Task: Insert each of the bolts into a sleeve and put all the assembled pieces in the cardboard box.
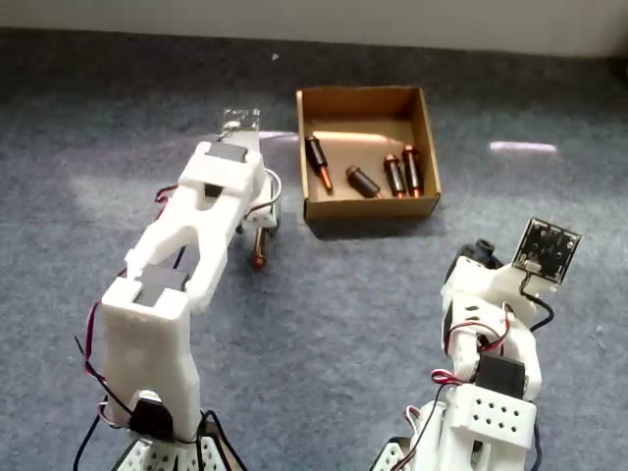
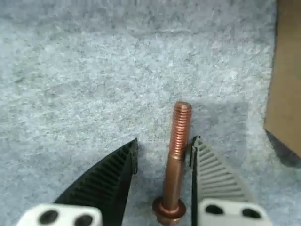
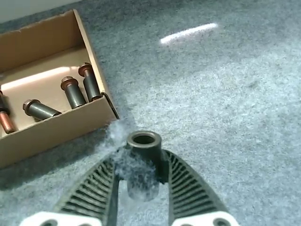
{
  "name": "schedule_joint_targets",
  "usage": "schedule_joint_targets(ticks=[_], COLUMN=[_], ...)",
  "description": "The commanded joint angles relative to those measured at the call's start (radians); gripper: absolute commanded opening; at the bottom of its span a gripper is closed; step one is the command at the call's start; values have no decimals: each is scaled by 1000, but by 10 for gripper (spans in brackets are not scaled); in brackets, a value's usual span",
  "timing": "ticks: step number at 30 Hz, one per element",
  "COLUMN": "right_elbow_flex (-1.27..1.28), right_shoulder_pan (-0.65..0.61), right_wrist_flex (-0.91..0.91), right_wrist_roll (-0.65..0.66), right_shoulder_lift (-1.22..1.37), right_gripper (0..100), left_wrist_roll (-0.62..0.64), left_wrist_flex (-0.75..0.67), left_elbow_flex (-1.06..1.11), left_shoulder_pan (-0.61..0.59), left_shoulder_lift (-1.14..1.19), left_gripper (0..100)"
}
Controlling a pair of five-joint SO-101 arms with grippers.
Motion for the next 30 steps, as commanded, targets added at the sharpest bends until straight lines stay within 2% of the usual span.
schedule_joint_targets(ticks=[1, 5, 9, 12, 16, 25, 27, 30], right_elbow_flex=[-7, -5, -5, -5, -5, -5, -5, -5], right_shoulder_pan=[-10, -10, -10, -8, -8, -12, -24, -33], right_wrist_flex=[-33, -33, -33, -33, -33, -33, -33, -33], right_wrist_roll=[12, 12, 12, 12, 12, 61, 64, 66], right_shoulder_lift=[-25, -25, -25, -25, -25, -25, -25, -25], right_gripper=[10, 10, 10, 10, 10, 10, 10, 10], left_wrist_roll=[-9, -11, -11, -6, -9, -3, 43, 187], left_wrist_flex=[199, 319, 374, 453, 537, 546, 546, 551], left_elbow_flex=[-272, -441, -584, -676, -779, -796, -796, -796], left_shoulder_pan=[-27, -27, -24, -22, -28, 10, 30, 31], left_shoulder_lift=[160, 289, 378, 398, 387, 383, 383, 381], left_gripper=[189, 152, 0, 24, 5, 5, 5, 5])
